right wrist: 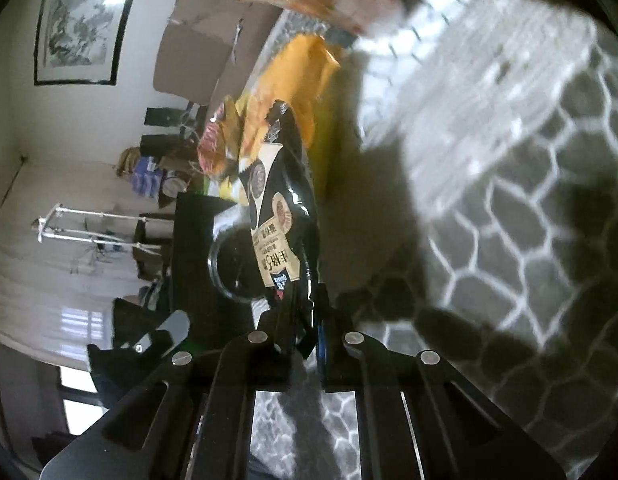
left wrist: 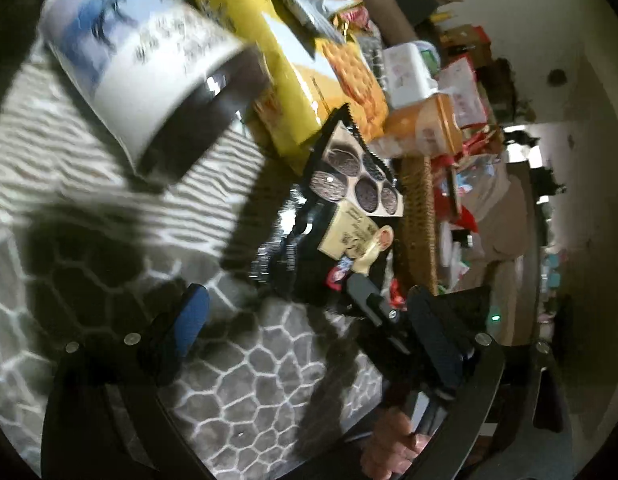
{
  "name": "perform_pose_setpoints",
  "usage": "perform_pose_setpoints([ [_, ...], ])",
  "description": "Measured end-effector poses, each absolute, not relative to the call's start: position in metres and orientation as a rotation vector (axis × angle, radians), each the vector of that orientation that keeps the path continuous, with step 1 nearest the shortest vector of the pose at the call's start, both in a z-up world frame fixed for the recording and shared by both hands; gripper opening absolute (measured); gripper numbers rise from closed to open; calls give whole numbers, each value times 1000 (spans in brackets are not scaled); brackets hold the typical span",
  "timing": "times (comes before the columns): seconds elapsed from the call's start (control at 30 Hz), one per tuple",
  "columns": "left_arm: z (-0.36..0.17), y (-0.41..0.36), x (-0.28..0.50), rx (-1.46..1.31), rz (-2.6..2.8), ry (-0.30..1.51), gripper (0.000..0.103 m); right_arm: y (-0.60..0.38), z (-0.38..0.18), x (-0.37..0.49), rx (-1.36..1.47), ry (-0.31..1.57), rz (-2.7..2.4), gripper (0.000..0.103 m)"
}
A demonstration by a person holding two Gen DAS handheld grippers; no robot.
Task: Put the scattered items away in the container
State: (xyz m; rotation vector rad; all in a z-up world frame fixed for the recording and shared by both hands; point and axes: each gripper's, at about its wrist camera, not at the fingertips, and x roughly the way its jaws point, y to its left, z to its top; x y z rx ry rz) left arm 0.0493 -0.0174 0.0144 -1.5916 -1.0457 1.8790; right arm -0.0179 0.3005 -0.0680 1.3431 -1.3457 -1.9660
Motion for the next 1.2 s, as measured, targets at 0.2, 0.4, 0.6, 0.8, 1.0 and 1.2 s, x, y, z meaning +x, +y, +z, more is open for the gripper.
perform_pose_setpoints([
  [0.2,-8,-11,48,-1436,1790,-1186,88,293,-65,-13,1377,-1356,-1877,7],
  [0.4,-25,2,46,-1522,1780,-1133,19,304,-61,-14,1479,-1225,-1979,30],
  [0.6,-38,0,49,-1523,1675,-1265,12,339,-79,-9,1464,-1389,-2043,52],
  [0.8,-36,5,54,-1459,1525,-1399,12,328,-81,-17,1410,-1430,-1967,66],
  [1.0,-15,8,53,-1437,1534,-1349,12,326,-63,-15,1268,-1447,-1946,21],
  [1.2,16,-13,58,-1419,1578,-1275,12,314,-15,-14,1201,-1270,-2031,13],
])
